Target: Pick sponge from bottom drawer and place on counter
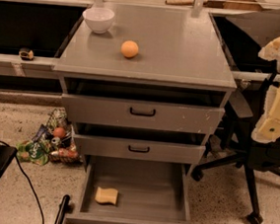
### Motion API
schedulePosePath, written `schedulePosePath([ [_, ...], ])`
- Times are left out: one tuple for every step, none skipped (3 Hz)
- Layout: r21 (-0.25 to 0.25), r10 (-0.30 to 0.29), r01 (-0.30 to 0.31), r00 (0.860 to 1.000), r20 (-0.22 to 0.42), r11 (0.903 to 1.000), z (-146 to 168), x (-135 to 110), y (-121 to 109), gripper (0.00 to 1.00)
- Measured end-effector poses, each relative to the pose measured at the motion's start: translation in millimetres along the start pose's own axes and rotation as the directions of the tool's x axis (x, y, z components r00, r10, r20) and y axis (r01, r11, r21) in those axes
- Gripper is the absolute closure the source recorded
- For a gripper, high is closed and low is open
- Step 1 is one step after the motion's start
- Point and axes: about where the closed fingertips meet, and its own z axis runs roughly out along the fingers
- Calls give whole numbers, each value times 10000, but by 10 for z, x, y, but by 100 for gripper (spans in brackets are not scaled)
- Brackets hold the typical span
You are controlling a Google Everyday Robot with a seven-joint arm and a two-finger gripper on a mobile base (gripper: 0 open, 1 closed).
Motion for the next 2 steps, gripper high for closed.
schedulePosePath([
  [43,-17,17,10000,36,10000,1,-9,0,0],
  [-83,-60,64,9989,472,9999,246,-52,45,0],
])
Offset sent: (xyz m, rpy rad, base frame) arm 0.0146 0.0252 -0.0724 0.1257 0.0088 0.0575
